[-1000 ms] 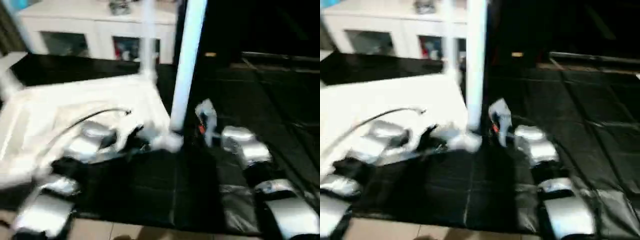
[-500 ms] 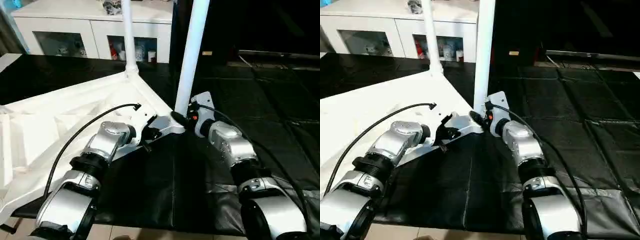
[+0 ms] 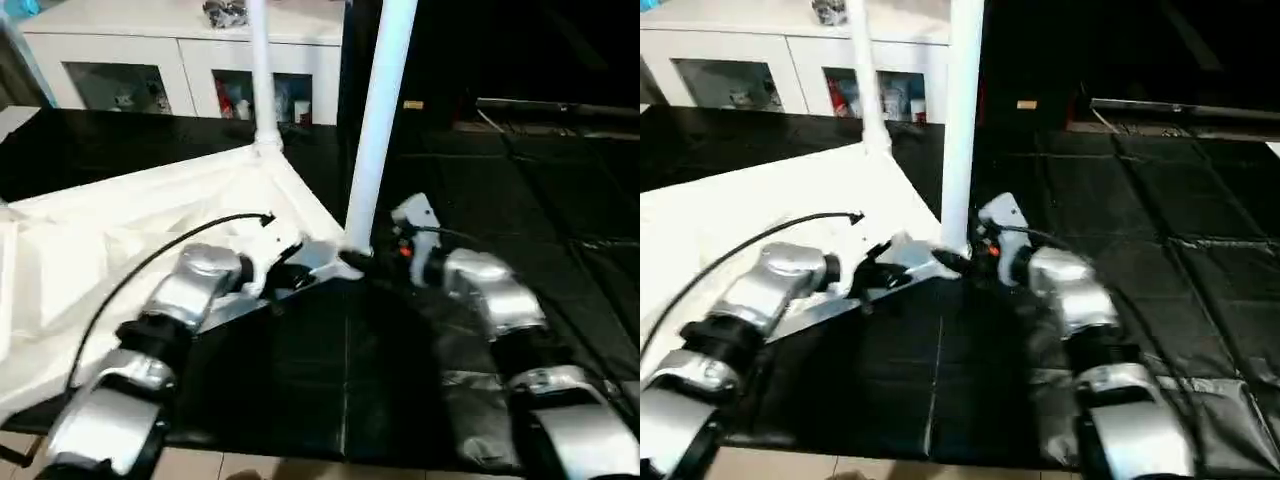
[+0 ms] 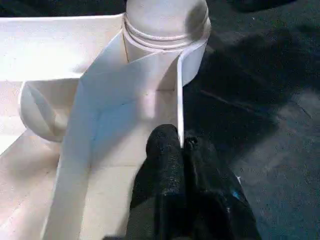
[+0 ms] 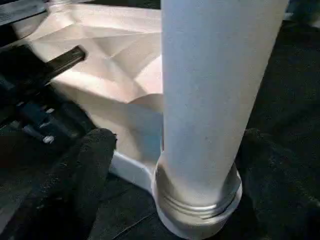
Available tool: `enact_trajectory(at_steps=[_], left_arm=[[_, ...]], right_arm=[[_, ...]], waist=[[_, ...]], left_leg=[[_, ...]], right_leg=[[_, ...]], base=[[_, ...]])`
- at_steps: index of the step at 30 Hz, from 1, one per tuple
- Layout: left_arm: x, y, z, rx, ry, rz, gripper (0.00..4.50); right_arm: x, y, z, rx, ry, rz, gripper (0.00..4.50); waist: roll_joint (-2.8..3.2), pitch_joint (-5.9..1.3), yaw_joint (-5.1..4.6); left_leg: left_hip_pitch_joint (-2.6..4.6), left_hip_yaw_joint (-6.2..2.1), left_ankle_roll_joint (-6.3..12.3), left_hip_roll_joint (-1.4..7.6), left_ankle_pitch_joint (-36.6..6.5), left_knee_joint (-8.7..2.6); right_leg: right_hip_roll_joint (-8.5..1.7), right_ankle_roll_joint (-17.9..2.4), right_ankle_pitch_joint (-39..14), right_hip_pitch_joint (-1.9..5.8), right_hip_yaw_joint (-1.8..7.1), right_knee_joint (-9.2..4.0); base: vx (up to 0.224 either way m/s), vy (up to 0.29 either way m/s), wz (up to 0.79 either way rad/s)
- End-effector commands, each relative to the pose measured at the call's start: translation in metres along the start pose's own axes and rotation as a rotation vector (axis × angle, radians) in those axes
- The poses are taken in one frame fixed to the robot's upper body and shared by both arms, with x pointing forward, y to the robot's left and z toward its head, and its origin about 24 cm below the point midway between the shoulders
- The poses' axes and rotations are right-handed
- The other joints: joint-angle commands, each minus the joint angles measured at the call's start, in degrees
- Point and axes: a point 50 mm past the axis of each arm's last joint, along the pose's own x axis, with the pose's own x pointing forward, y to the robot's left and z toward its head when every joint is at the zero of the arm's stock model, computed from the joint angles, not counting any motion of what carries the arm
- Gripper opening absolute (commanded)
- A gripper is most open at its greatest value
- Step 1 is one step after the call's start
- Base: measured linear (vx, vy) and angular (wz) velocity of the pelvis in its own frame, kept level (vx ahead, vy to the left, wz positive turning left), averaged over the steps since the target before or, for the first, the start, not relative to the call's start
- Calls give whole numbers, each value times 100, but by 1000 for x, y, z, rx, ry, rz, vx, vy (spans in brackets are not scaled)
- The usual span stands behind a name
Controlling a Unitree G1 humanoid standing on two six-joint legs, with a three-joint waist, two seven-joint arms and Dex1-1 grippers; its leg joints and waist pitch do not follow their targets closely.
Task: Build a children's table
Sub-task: Rotate leg to tighten
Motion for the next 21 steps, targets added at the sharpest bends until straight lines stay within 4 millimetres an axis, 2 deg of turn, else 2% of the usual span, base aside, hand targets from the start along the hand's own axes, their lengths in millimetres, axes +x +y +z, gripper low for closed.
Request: enact_trajectory(at_steps=[1,4,5,13,18,19,21], left_arm=[[-6,-3,6,99,-4,-84,0],[-13,-7,4,136,6,-170,0],[-15,-9,3,151,10,-199,0],[-29,-18,-8,233,81,-369,0],[-33,-19,-10,244,91,-397,0],[-33,-20,-10,248,93,-403,0],[-34,-20,-10,250,92,-407,0]], right_arm=[[-2,8,0,-19,20,142,448],[-11,7,1,-53,37,209,448],[-13,6,2,-56,44,228,448],[-21,6,4,-92,73,375,448],[-20,10,4,-73,67,454,448],[-19,11,4,-63,67,478,414],[-19,13,3,-48,70,503,414]], waist=[[0,-415,36],[7,-431,48],[38,-419,48],[4,-403,161],[-2,-410,166],[-16,-411,167],[-24,-416,171]], left_leg=[[41,-93,425,290,-710,-350],[42,-93,446,302,-654,-339],[38,-89,451,305,-675,-342],[77,-77,360,326,-788,-358],[65,-83,369,325,-776,-357],[61,-79,374,318,-753,-354],[56,-78,391,314,-721,-350]], right_leg=[[-590,-1145,-835,376,362,-395],[-596,-1187,-740,373,361,-376],[-584,-1211,-728,353,361,-377],[-598,-1179,-1009,319,377,-389],[-591,-1176,-1016,325,371,-375],[-593,-1166,-1022,330,373,-378],[-593,-1159,-1040,337,367,-378]], base=[[0,0,0],[0,0,0],[0,0,0],[0,0,0],[0,0,0],[0,0,0],[0,0,0]])
